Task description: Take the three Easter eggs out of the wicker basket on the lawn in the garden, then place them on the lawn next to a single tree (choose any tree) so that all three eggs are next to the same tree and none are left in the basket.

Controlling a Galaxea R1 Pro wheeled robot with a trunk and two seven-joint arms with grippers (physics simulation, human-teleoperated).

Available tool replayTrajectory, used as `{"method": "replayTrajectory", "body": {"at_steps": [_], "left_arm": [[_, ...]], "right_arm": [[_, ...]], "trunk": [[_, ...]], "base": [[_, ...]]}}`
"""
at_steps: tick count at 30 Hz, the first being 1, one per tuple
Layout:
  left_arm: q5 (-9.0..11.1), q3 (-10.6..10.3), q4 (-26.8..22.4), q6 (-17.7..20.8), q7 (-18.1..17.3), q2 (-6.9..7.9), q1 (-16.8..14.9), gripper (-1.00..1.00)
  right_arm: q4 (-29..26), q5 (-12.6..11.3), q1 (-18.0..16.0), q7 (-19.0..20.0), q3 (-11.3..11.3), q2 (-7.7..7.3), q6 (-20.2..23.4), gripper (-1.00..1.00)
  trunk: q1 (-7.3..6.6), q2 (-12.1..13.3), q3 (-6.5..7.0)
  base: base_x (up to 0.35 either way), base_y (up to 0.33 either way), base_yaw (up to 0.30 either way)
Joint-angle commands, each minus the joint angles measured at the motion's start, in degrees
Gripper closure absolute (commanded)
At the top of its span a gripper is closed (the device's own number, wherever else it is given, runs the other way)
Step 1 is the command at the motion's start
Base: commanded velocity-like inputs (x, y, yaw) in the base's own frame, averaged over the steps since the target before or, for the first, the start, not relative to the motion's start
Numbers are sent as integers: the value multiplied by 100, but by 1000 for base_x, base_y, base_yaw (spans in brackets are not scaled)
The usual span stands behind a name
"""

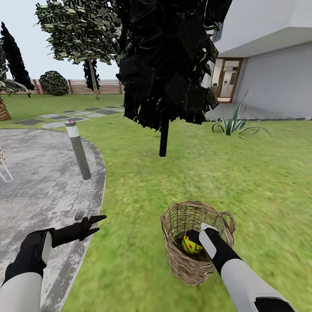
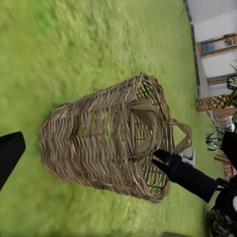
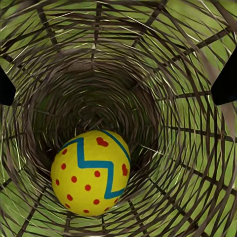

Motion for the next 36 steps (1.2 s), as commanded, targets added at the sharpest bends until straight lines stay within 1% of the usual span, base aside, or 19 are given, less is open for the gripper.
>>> {"method": "replayTrajectory", "body": {"at_steps": [1,16,21,28,32,34,36], "left_arm": [[-59,19,-2,38,-57,-3,-6,-100],[-59,19,-2,40,-59,-4,-6,-100],[-60,15,-1,39,-59,-7,-6,-100],[-62,14,-1,38,-59,-11,-6,-100],[-63,12,-5,38,-59,-12,-6,-100],[-64,11,-4,38,-58,-12,-6,-100],[-64,11,-4,38,-58,-12,-6,-100]], "right_arm": [[-9,-44,-1,-36,-15,2,19,-100],[-10,-40,-1,-36,-15,7,28,-100],[-9,-37,-12,-36,-15,6,249,-100],[5,-36,-26,-41,-10,0,318,-100],[200,-36,-62,-44,-7,-2,317,-100],[347,-36,-118,-45,-1,-7,314,-100],[377,-36,-134,-45,1,-7,313,-100]], "trunk": [[-1,-2,-6],[-1,-2,-6],[-1,-2,-6],[-1,-2,-6],[-1,-2,-6],[-1,-2,-6],[-1,-2,-6]], "base": [[0,0,0],[60,0,0],[166,0,0],[19,0,0],[6,0,0],[139,0,0],[229,0,0]]}}
